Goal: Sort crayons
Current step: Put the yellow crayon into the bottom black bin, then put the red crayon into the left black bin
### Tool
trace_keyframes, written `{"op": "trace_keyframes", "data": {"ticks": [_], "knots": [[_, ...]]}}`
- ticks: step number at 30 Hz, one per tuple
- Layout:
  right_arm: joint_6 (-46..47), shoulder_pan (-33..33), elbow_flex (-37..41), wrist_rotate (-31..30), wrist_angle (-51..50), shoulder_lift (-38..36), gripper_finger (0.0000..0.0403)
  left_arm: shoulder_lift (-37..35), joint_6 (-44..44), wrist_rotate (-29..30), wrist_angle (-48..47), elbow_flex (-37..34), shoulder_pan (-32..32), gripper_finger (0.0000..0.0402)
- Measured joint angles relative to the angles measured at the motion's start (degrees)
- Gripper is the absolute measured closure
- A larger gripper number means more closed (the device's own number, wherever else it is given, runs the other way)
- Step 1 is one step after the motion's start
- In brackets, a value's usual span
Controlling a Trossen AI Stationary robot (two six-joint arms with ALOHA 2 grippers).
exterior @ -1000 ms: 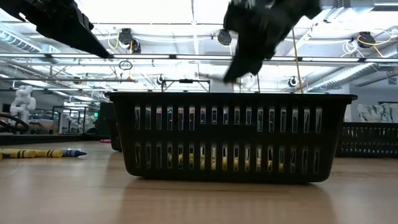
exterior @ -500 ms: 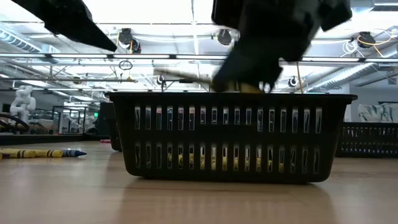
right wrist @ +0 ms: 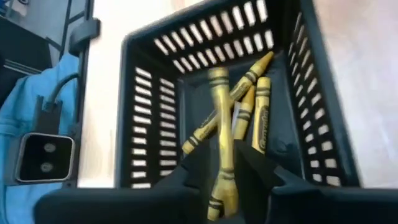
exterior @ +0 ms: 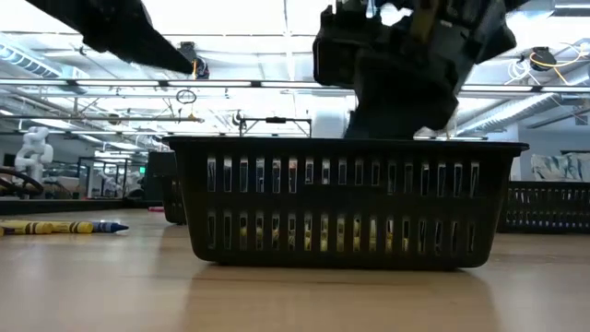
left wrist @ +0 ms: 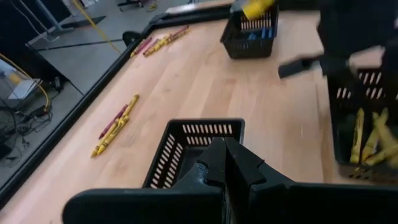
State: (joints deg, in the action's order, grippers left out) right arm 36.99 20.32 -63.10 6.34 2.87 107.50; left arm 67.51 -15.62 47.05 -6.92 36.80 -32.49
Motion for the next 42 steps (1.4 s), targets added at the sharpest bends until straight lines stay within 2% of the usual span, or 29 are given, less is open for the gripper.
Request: {"op": "trace_keyframes", "data": {"ticks": [7, 11, 13, 16, 19, 21, 25, 28, 35, 39, 42], "knots": [[-4.89, -0.83, -0.01, 4.09, -4.04, -7.03, 0.0315, 4.78, -0.45, 0.0, 1.05, 0.0, 0.17, 0.04], [-11.49, -0.15, -0.01, -1.69, -7.14, -14.54, 0.0322, 6.74, -0.48, -0.02, 2.38, 0.0, 0.26, 0.04], [-15.69, 0.32, -0.01, -7.71, -10.76, -18.78, 0.0328, 7.36, -0.48, -0.01, 2.39, 0.0, 0.26, 0.04], [-19.72, 0.66, -0.05, -22.3, -19.94, -24.77, 0.0335, 7.91, -0.48, -0.02, 2.12, -0.02, 0.26, 0.04], [-18.03, -0.13, -0.05, -42.01, -31.86, -29.09, 0.0342, 7.91, -0.46, -0.02, 2.05, 0.0, 0.26, 0.04], [-14.87, -2.83, -0.05, -48.61, -41.02, -31.67, 0.0345, 7.91, -0.24, -0.02, 2.03, -0.01, 0.32, 0.04], [-4.96, -14.74, -0.05, -46.95, -58.44, -35.96, 0.0345, 7.91, -0.01, 0.0, 1.97, -0.01, 0.66, 0.04], [-5.05, -25.31, -0.01, -43.95, -66.17, -37.05, 0.0341, 7.91, 0.0, 0.02, 1.95, -0.02, 1.34, 0.04], [-18.31, -49.14, -0.01, -30.8, -67.21, -32.5, 0.0325, 7.91, -0.02, 0.07, 1.95, -0.02, 2.16, 0.04], [-25.85, -58.72, 0.01, -27.48, -66.72, -25.71, 0.0313, 7.91, -0.04, 0.09, 1.94, -0.02, 2.1, 0.04], [-30.42, -63.37, 0.01, -27.37, -66.11, -20.46, 0.0301, 7.91, -0.1, 0.09, 1.92, -0.02, 2.1, 0.04]]}}
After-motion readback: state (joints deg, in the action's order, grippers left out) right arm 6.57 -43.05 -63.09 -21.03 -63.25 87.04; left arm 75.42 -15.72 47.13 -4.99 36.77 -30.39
